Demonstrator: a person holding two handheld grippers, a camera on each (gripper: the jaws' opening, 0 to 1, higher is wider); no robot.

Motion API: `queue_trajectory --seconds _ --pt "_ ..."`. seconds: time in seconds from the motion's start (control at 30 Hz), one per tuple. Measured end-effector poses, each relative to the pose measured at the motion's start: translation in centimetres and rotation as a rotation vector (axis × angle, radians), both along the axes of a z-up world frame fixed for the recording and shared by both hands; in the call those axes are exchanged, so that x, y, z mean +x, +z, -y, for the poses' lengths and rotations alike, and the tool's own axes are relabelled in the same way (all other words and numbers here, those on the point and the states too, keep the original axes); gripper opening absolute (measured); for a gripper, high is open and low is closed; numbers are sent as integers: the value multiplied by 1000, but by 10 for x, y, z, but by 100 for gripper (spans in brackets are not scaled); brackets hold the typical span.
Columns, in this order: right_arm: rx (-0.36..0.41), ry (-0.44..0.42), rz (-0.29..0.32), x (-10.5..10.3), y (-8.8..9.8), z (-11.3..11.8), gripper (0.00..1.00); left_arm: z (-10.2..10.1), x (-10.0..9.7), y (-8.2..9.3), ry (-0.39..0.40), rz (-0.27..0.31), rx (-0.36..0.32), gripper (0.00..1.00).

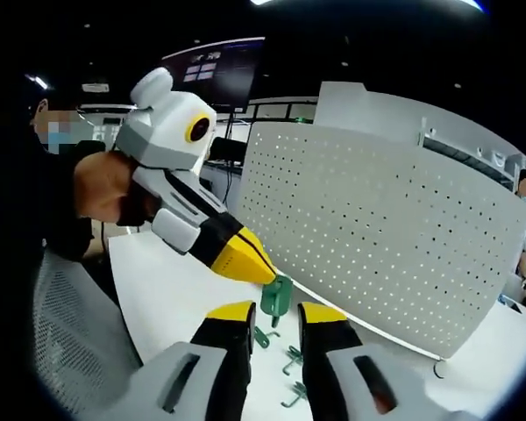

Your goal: Insert the hook assembly into the mounting plate slot until the hook locks in place.

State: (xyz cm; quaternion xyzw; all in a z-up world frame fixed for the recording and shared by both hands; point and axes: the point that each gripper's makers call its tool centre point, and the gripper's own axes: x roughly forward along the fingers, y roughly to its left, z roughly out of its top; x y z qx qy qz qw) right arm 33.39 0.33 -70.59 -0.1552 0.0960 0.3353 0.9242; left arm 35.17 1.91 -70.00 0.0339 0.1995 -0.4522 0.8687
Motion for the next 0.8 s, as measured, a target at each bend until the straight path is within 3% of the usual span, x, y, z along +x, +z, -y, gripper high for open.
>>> queue_trajectory --seconds 0.27,0.8 --pt "-20 -7 12 3 -1 -1 6 6 -5 7 -2 -34 -52 1" --pt "-52 -9 21 5 -2 -2 2 8 -10 8 2 -83 -80 1"
